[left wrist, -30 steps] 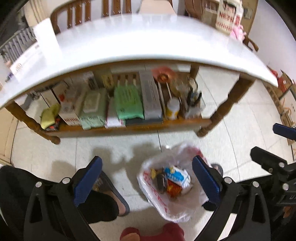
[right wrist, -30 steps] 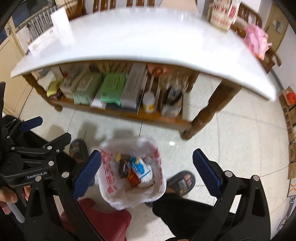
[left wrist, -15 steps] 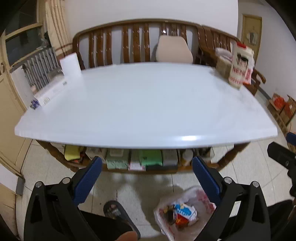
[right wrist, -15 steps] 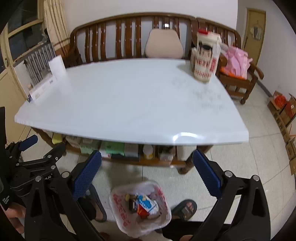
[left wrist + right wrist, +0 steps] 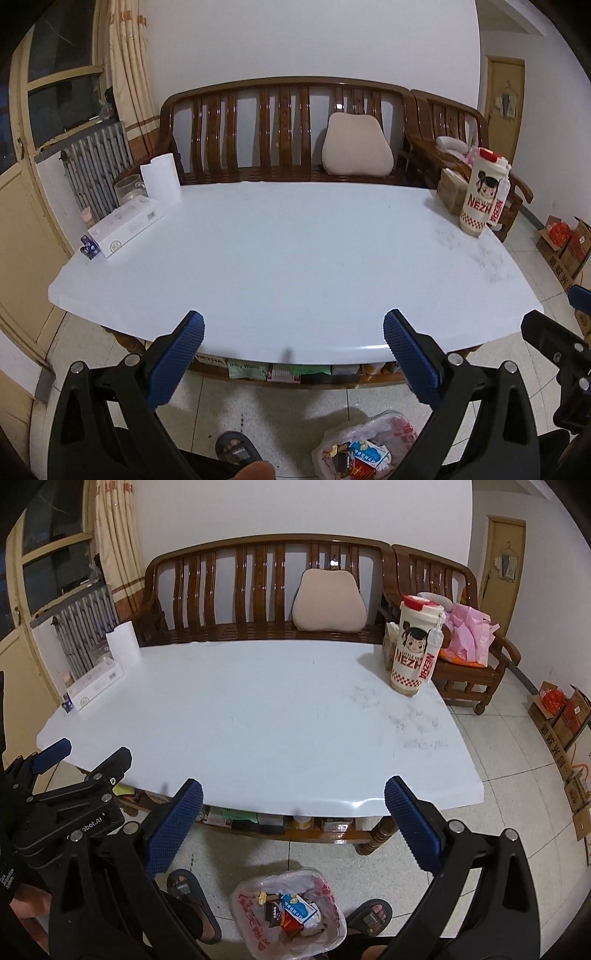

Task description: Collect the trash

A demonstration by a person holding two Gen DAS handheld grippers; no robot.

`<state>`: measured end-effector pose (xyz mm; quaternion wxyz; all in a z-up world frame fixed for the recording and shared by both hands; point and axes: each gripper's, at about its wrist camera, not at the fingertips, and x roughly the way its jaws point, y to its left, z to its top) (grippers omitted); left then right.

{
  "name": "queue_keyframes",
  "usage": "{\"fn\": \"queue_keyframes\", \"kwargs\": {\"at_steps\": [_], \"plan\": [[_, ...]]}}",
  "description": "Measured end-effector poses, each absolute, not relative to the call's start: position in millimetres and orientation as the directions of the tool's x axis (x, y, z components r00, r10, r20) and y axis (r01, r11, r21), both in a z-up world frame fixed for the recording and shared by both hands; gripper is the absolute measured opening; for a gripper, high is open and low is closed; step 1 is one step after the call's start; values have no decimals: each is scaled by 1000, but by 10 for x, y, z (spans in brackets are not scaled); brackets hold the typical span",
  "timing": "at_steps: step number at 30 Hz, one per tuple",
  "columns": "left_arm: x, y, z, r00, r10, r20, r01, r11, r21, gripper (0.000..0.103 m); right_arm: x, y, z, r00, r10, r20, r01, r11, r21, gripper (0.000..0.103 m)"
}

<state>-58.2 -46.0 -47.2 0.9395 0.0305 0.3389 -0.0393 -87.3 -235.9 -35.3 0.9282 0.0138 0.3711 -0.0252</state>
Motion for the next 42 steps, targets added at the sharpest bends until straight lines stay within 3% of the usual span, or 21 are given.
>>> {"fn": "queue_keyframes", "kwargs": {"at_steps": [42], "plan": [[-589,-421,-414,774,-43,-631,81,996,32,95,-876,-2353,-372,724,-30,-690,62,998,22,96]]}}
